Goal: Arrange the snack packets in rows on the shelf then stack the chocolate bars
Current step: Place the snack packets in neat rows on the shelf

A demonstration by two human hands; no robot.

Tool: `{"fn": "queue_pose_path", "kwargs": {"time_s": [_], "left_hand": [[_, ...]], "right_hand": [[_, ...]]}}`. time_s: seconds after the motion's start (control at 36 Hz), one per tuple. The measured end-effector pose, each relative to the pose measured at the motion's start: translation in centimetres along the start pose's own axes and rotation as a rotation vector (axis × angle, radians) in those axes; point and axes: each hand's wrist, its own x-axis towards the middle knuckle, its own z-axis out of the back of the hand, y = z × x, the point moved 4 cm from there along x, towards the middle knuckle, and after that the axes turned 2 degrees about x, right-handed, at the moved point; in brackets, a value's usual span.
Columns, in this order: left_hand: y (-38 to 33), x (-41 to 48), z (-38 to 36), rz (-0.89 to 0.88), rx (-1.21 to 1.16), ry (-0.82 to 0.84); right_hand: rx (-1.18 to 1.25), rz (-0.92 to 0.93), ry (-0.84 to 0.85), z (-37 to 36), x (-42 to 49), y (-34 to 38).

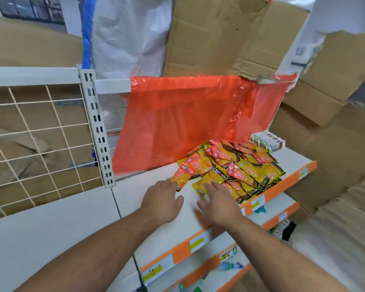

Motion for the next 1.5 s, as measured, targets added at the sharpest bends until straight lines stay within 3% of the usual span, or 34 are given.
{"fn": "queue_pose_path", "kwargs": {"time_s": [0.39,0.56,0.81,0.94,1.08,1.28,1.5], "left_hand": [[1.6,8.9,-2.2,0.081,-0.089,0.047],[1.8,10.9,-3.3,0.195,-0.109,0.079],[0.5,12.1,-4.0,0.367,-0.016,0.124],[1.0,11.4,-3.8,0.522,-0.146,0.11],[0.8,9.7,-3.8,0.643,-0.213,0.054],[2.6,6.9,-2.8,0.934,-0.612,-0.087],[5.0,1.4,-1.5,1.127,-0.947,-0.327]], "right_hand": [[-0.125,0.029,-0.046,0.0,9.6,-0.6],[-0.235,0.041,-0.05,0.3,13.2,-0.8],[-0.393,0.065,0.073,0.3,17.6,-1.1],[-0.396,0.126,0.105,0.0,18.9,-1.0],[-0.299,0.154,0.084,0.7,19.9,-0.6],[-0.163,0.259,-0.003,1.9,19.9,1.1],[0.437,0.246,0.072,0.5,18.6,4.3]]}}
